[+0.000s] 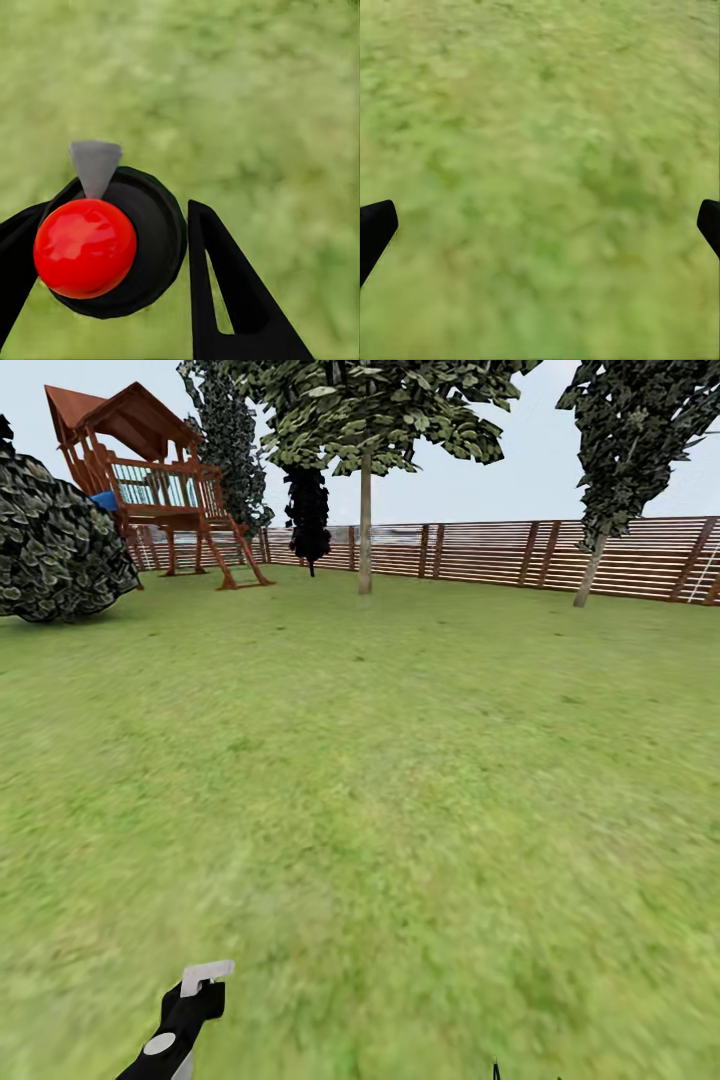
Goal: In the garden, pick up the pesticide atomizer on the floor and spray pesticide onto both trees until each tree trunk is fully covered.
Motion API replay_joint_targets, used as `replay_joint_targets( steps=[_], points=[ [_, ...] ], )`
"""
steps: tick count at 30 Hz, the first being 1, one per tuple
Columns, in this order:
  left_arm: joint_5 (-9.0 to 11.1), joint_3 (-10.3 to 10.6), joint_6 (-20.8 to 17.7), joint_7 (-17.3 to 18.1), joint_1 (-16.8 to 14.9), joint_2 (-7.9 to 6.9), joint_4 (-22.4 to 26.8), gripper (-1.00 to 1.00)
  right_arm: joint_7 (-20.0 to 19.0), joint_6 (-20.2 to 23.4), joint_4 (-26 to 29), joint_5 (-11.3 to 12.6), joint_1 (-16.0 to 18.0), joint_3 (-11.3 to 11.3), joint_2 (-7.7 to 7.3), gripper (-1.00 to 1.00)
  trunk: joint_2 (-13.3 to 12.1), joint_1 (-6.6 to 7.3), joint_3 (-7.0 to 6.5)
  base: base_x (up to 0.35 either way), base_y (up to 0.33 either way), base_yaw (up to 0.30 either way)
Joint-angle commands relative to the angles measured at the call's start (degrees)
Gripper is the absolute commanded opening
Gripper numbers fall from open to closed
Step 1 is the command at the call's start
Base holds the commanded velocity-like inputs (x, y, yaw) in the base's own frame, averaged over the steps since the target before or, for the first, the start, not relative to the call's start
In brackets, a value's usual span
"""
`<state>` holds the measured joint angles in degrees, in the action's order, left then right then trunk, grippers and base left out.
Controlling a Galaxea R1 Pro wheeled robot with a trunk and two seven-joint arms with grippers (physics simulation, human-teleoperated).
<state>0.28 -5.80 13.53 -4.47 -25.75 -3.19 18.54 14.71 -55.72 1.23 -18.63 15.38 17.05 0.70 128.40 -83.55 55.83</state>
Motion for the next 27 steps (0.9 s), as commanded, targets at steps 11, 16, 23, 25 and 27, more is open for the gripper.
replay_joint_targets(
  steps=[11,16,23,25,27],
  points=[
    [0.0,0.0,0.0,0.0,0.0,-0.03,0.0,-1.0,0.0,0.0,0.0,0.0,0.0,0.0,0.0,1.0,0.0,0.0,0.0,0.337,0.0,0.0],
    [0.0,0.0,0.0,0.0,0.0,0.0,0.0,-1.0,0.0,0.0,0.0,0.0,0.0,0.0,0.0,1.0,0.0,0.0,0.0,0.337,0.0,0.0],
    [0.0,0.0,0.0,0.0,0.0,-0.01,0.0,-1.0,0.0,0.0,0.0,0.0,0.0,0.0,0.0,1.0,0.0,0.0,0.0,0.337,0.0,0.0],
    [0.0,0.0,0.0,0.0,0.0,0.0,0.0,-1.0,0.0,0.0,0.0,0.0,0.0,0.0,0.0,1.0,0.0,0.0,0.0,0.337,0.0,0.0],
    [0.0,0.0,0.0,0.0,0.0,0.0,0.0,-1.0,0.0,0.0,0.0,0.0,0.0,0.0,0.0,1.0,0.0,0.0,0.0,0.337,0.0,0.0]
  ],
)
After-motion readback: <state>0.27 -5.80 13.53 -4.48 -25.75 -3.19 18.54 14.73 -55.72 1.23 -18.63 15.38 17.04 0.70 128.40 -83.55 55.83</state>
